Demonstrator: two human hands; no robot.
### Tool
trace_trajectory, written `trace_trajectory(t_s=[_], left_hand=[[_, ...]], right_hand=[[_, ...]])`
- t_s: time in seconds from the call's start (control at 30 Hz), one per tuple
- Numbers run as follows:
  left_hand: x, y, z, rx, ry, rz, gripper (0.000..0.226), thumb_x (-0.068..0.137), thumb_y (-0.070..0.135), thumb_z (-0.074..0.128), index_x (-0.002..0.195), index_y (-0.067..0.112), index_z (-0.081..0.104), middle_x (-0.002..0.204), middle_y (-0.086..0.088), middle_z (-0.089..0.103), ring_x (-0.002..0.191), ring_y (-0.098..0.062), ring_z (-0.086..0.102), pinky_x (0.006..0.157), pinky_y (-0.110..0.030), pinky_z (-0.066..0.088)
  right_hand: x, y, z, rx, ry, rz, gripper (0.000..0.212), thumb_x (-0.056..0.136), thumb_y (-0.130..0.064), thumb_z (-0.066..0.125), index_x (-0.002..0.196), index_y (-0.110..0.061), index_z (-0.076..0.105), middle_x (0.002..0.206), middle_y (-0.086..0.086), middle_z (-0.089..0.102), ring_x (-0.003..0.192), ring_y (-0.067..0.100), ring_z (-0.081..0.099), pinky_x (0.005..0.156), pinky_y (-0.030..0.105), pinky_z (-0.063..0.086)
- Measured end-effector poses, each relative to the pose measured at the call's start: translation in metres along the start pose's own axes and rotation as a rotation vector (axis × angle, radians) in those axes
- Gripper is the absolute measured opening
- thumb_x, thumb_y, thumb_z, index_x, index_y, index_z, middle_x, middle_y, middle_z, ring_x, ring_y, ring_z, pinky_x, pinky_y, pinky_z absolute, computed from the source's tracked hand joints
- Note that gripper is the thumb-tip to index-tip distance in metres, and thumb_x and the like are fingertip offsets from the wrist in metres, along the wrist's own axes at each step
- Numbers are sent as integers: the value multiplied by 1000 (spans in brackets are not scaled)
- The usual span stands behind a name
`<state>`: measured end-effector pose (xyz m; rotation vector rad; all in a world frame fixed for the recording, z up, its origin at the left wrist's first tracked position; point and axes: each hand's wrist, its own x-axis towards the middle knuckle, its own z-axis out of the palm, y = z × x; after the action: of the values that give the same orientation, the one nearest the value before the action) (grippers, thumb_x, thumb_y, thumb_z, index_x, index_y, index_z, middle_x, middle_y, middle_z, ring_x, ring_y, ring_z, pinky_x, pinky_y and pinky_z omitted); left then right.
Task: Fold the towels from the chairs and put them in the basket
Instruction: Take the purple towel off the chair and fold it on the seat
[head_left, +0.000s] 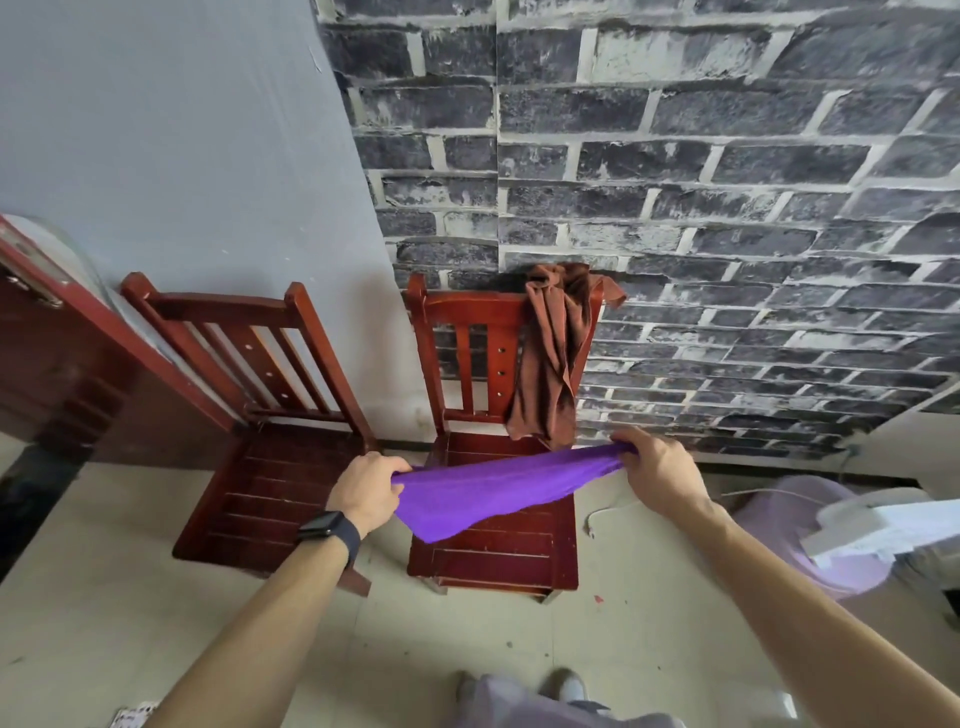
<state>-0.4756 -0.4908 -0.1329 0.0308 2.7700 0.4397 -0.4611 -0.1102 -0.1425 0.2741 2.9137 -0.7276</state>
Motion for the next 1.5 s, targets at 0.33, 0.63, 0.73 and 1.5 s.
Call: trace_trajectory(t_s=[0.33, 0.63, 0.73, 1.5], left_hand=[[-29, -61, 45, 16, -179, -76, 10, 91, 41, 59, 95, 37, 67, 91, 10, 72, 95, -21, 68, 74, -30, 48], [21, -64, 56, 267, -14, 100, 31, 102, 41, 41, 105, 25, 67, 101, -2, 71, 96, -29, 65, 71, -36, 49], [64, -55, 74, 259, -11, 28, 32, 99, 51, 43, 103, 30, 66, 96, -1, 72, 90, -27, 68, 62, -31, 45], [301, -88, 315, -651, -85, -573, 46, 95, 21, 52, 137, 37, 45, 90, 8, 65, 82, -23, 71, 70, -35, 60]], right_hand=[[-64, 44, 64, 77, -126, 154, 11, 93, -21, 64, 97, -25, 74, 91, 2, 76, 86, 32, 68, 77, 36, 53], [-25, 43, 83, -54, -77, 136, 21, 99, -35, 51, 105, -24, 68, 98, 8, 65, 93, 40, 64, 75, 42, 52], [18, 52, 107, -54, -97, 219, 25, 100, -40, 47, 110, -28, 67, 108, 11, 66, 98, 40, 64, 78, 41, 51], [197, 138, 345, 486, -32, 576, 51, 95, -22, 57, 143, -31, 41, 98, -21, 68, 67, 11, 70, 69, 23, 53]])
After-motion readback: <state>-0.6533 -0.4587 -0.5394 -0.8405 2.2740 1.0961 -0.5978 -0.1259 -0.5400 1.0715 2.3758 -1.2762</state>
